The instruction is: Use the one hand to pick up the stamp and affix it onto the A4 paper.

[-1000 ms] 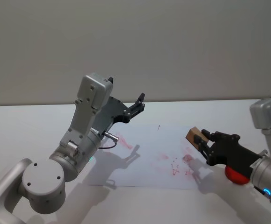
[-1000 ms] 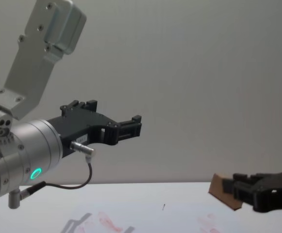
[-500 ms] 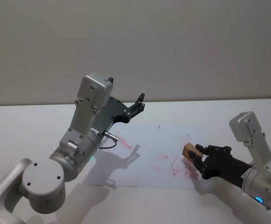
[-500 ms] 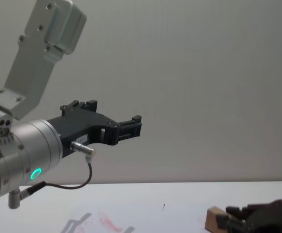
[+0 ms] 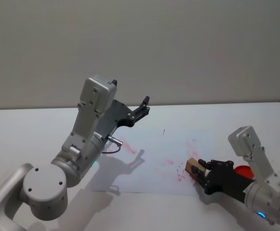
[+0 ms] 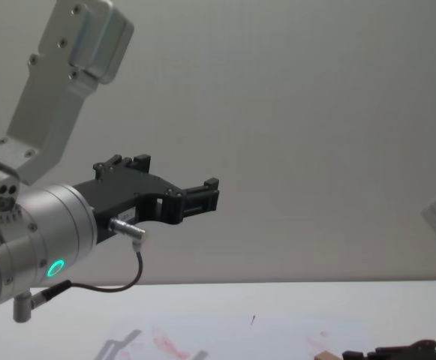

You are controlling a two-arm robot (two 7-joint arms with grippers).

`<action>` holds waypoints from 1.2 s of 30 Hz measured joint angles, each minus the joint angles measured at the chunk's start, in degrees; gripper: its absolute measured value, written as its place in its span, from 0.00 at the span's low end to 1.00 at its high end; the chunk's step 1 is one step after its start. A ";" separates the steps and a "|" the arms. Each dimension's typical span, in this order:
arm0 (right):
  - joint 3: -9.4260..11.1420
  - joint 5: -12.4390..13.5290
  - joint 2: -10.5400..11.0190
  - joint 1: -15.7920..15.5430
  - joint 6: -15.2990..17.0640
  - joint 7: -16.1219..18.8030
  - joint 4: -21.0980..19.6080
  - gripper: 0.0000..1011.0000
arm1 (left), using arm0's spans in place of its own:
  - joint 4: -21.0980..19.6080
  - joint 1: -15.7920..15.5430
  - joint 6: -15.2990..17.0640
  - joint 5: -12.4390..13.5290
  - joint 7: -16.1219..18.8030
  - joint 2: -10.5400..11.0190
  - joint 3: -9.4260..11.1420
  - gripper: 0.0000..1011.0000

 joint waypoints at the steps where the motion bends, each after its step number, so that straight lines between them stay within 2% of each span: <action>1: -0.08 0.01 -0.05 -0.09 -0.04 -0.24 0.08 0.22 | 0.00 0.00 0.00 0.00 0.00 0.00 0.00 0.99; 12: -0.36 0.57 -0.09 -0.71 0.40 -1.96 0.14 0.22 | 0.00 0.00 0.00 0.00 0.00 0.00 0.00 0.99; 22: -0.23 2.34 -0.59 -0.63 -0.05 -3.78 0.00 0.22 | 0.00 0.00 0.00 0.00 0.00 0.00 0.00 0.99; 28: 0.22 4.87 -1.29 0.30 -1.08 -4.77 -2.08 0.22 | 0.00 0.00 0.00 0.00 0.00 0.00 0.00 0.99; 31: 0.80 7.00 -1.55 0.93 -1.47 -5.73 -4.12 0.22 | 0.00 0.00 0.00 0.00 0.00 0.00 0.00 0.99; 36: 2.00 9.82 -1.17 1.38 -1.38 -7.25 -7.20 0.22 | 0.00 0.00 0.00 0.00 0.00 0.00 0.00 0.99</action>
